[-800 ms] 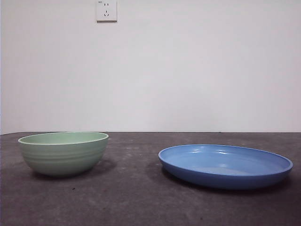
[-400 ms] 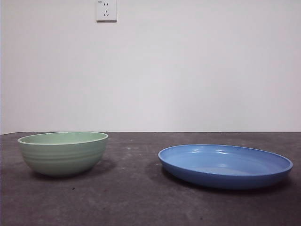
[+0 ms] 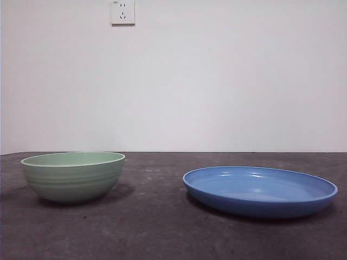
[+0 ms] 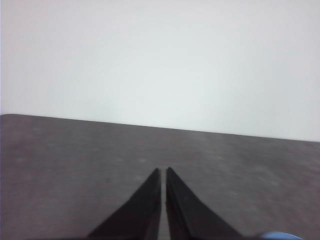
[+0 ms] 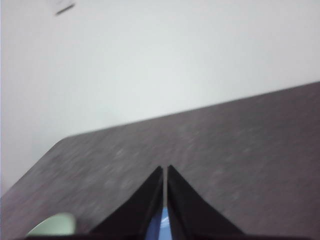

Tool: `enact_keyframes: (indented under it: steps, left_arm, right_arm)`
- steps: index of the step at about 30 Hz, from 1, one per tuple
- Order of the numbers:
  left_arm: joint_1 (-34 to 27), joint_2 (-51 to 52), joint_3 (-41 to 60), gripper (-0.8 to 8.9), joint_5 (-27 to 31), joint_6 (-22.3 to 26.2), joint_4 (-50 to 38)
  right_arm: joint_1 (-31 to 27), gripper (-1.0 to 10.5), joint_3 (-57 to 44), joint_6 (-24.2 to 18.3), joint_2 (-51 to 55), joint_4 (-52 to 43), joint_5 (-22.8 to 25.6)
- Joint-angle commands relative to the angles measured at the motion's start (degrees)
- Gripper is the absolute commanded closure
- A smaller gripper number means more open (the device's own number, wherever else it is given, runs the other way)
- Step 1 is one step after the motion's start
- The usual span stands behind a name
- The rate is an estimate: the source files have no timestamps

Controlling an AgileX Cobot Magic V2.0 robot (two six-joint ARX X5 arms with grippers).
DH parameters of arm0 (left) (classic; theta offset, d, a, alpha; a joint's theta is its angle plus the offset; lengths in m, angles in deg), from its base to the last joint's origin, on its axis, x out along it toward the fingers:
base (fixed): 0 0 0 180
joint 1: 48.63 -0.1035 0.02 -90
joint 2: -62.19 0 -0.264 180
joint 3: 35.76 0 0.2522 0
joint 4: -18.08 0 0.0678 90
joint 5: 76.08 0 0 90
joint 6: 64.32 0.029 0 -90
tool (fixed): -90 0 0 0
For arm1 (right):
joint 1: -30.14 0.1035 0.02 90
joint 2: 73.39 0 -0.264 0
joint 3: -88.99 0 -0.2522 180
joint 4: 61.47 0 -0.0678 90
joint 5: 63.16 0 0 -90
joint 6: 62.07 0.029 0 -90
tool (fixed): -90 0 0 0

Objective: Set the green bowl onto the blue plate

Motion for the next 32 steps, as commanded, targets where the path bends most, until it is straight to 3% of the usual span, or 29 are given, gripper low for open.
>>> enact_keyframes:
  steps: [1,6,11,16,24,32]
  left_arm:
    - [0.07,-3.78,-5.92,7.95,-5.03,-1.29,3.45]
    - [0.09,-9.46,-12.83,7.95,-14.91,-1.11,9.49]
    - [1.09,-15.28,-18.05,7.95,-22.49,0.28,16.79]
    - [3.87,-20.31,-20.24,7.95,-24.96,5.20,23.45]
    - [9.22,-25.05,-20.24,7.94,-26.03,10.86,28.96]
    - [10.51,-27.76,-20.24,7.86,-26.01,13.92,32.24]
  right_arm:
    - [-0.02,9.4,5.44,-1.42,-4.13,3.43,-4.28]
    - [-0.02,9.4,13.38,-3.58,-11.41,7.85,-13.29]
    - [0.15,9.4,18.47,-4.55,-18.14,9.64,-18.93]
    - [3.06,9.4,20.63,-5.60,-23.58,10.91,-23.10]
    - [10.08,9.4,20.70,-13.31,-28.87,16.70,-22.27]
    - [10.71,9.4,20.70,-14.47,-30.75,18.64,-22.10]
